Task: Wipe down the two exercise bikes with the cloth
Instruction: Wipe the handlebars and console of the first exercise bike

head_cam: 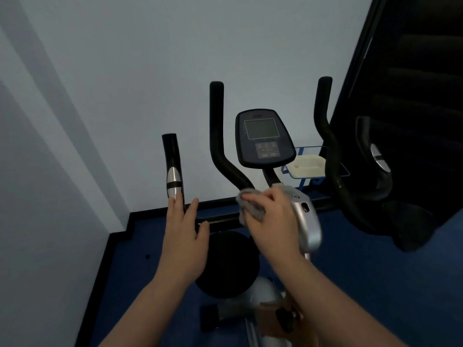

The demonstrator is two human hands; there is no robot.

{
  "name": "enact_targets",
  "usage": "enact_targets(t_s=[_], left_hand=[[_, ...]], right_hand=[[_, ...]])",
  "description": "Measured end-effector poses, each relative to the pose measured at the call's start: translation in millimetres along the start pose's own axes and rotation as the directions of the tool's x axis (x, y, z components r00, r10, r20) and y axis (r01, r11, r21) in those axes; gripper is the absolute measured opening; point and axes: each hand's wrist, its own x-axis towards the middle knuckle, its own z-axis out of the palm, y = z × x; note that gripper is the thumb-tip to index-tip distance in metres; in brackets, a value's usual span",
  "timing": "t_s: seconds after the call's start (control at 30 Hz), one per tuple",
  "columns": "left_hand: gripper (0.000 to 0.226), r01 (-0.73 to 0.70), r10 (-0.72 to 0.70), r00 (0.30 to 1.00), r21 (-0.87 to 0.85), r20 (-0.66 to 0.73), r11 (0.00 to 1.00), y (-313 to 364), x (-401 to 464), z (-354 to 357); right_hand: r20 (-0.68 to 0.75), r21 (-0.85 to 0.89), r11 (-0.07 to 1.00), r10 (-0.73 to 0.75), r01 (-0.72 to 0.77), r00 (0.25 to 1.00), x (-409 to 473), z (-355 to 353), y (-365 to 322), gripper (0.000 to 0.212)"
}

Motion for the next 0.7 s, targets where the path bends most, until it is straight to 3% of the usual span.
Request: enact_targets(t_s=[0.07, 0.17, 0.23, 0.33, 0.43, 0.53, 0.7], left_hand=[[0.052, -0.025, 0.025, 1.000, 0.013, 0.002, 1.000, -2.3, 0.0, -1.4], [0.047, -0.132, 0.125, 0.990, 0.132, 0.062, 0.982, -7.8, 4.2, -3.2], [0.044, -0.144, 0.119, 0.981, 0.165, 0.154, 0.976, -9.2, 9.6, -2.6], [0.046, -0.128, 0.068, 0.966, 0.233, 0.250, 0.964, -12.4, 13.5, -0.8], [0.051, -0.128, 0.061, 0.958, 0.228, 0.279, 0.965, -16.8, 12.9, -1.1], [0.068, -0.149, 0.092, 0.958, 0.198, 0.270, 0.969, -19.1, 12.2, -2.9], [0.068, -0.155, 0.121, 0.965, 0.133, 0.233, 0.979, -16.3, 13.3, -1.5]], right_hand=[[0.002, 0.103, 0.994, 0.024, -0.024, 1.000, -27.0, -7.3, 8.5, 0.026], [0.127, 0.291, 0.951, 0.069, -0.103, 0.990, -27.4, -26.6, 13.1, 0.026], [0.125, 0.282, 0.952, 0.087, -0.119, 0.988, -5.5, -31.5, 12.1, 0.025], [0.006, 0.234, 0.964, 0.129, -0.127, 0.992, 20.6, -21.2, 5.7, 0.025], [-0.006, 0.222, 0.955, 0.201, -0.195, 0.980, -1.8, -5.0, 6.7, 0.027], [-0.079, 0.244, 0.956, 0.186, -0.162, 0.979, -47.2, -5.4, 12.7, 0.027], [0.121, 0.307, 0.894, 0.304, -0.327, 0.945, -25.0, -35.1, -0.5, 0.026]])
